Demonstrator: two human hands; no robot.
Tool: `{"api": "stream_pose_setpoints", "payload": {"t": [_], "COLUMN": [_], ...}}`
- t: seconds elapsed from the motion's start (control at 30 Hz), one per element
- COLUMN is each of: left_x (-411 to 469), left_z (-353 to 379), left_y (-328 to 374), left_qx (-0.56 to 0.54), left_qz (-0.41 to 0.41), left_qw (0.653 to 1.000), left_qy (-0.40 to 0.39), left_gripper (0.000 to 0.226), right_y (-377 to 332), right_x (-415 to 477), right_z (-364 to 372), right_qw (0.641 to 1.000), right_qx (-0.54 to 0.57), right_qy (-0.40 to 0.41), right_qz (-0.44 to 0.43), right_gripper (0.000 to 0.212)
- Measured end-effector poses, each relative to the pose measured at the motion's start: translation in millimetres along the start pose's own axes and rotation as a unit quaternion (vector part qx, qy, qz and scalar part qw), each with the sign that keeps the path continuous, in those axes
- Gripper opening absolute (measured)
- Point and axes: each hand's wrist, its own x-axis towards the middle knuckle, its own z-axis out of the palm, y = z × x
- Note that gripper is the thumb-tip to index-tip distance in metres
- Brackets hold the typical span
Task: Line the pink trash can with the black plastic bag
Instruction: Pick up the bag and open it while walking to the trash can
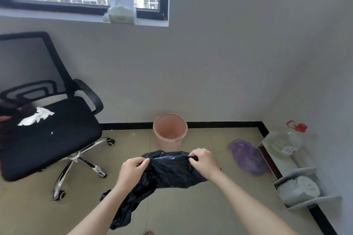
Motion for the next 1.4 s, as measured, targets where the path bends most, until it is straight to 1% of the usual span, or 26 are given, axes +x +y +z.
{"api": "stream_pose_setpoints", "payload": {"t": [0.13, 0.23, 0.33, 0.37, 0.47, 0.57, 0.7, 0.77, 0.8, 0.87, 1.0, 1.2, 1.27, 1.33, 1.4], "left_x": [64.1, 100.0, 124.1, 132.6, 155.5, 173.9, 197.9, 209.4, 214.2, 223.2, 239.9, 277.8, 309.6, 323.5, 334.0], "left_z": [-2.1, 10.8, 27.0, 32.3, 47.2, 65.4, 89.7, 104.1, 112.2, 125.9, 145.5, 172.6, 207.0, 209.1, 225.8], "left_y": [6.0, 11.2, 9.5, 7.4, 11.6, 15.4, 18.3, 20.1, 18.9, 12.9, -7.8, -39.2, -98.7, -104.8, -133.0], "left_qx": [0.016, 0.026, 0.041, 0.041, 0.048, 0.051, 0.064, 0.072, 0.075, 0.093, 0.124, 0.168, 0.165, 0.166, 0.165], "left_qz": [-0.002, 0.003, -0.02, -0.029, -0.051, -0.082, -0.138, -0.159, -0.168, -0.188, -0.224, -0.222, -0.21, -0.198, -0.183], "left_qw": [1.0, 0.998, 0.996, 0.996, 0.993, 0.992, 0.986, 0.983, 0.981, 0.975, 0.963, 0.951, 0.954, 0.956, 0.96], "left_qy": [-0.025, -0.058, -0.073, -0.079, -0.093, -0.078, -0.062, -0.057, -0.059, -0.073, -0.089, -0.135, -0.136, -0.139, -0.135], "left_gripper": [0.026, 0.042, 0.051, 0.05, 0.038, 0.042, 0.033, 0.038, 0.04, 0.035, 0.031, 0.026, 0.027, 0.027, 0.027], "right_y": [-2.7, 9.5, 23.4, 28.3, 46.1, 66.3, 88.2, 101.7, 108.1, 119.6, 136.0, 166.2, 194.9, 198.7, 209.1], "right_x": [49.6, 72.1, 88.6, 95.5, 123.4, 156.6, 196.9, 214.7, 222.7, 234.7, 248.5, 275.9, 301.8, 315.1, 323.1], "right_z": [-6.0, -4.8, 0.5, 1.5, -2.1, -7.4, -12.8, -14.2, -14.3, -9.7, 10.8, 47.7, 111.1, 116.6, 142.8], "right_qw": [1.0, 0.998, 0.996, 0.996, 0.994, 0.994, 0.991, 0.99, 0.988, 0.985, 0.98, 0.978, 0.978, 0.979, 0.98], "right_qx": [-0.012, -0.005, -0.004, -0.003, -0.001, -0.002, 0.008, 0.006, 0.006, 0.009, 0.019, 0.018, 0.032, 0.031, 0.03], "right_qy": [-0.005, 0.0, -0.026, -0.035, -0.064, -0.086, -0.118, -0.134, -0.145, -0.163, -0.187, -0.185, -0.184, -0.18, -0.178], "right_qz": [0.019, 0.056, 0.082, 0.085, 0.087, 0.072, 0.055, 0.048, 0.048, 0.054, 0.069, 0.099, 0.097, 0.094, 0.089], "right_gripper": [0.019, 0.02, 0.02, 0.02, 0.019, 0.019, 0.019, 0.019, 0.02, 0.02, 0.019, 0.018, 0.018, 0.019, 0.019]}}
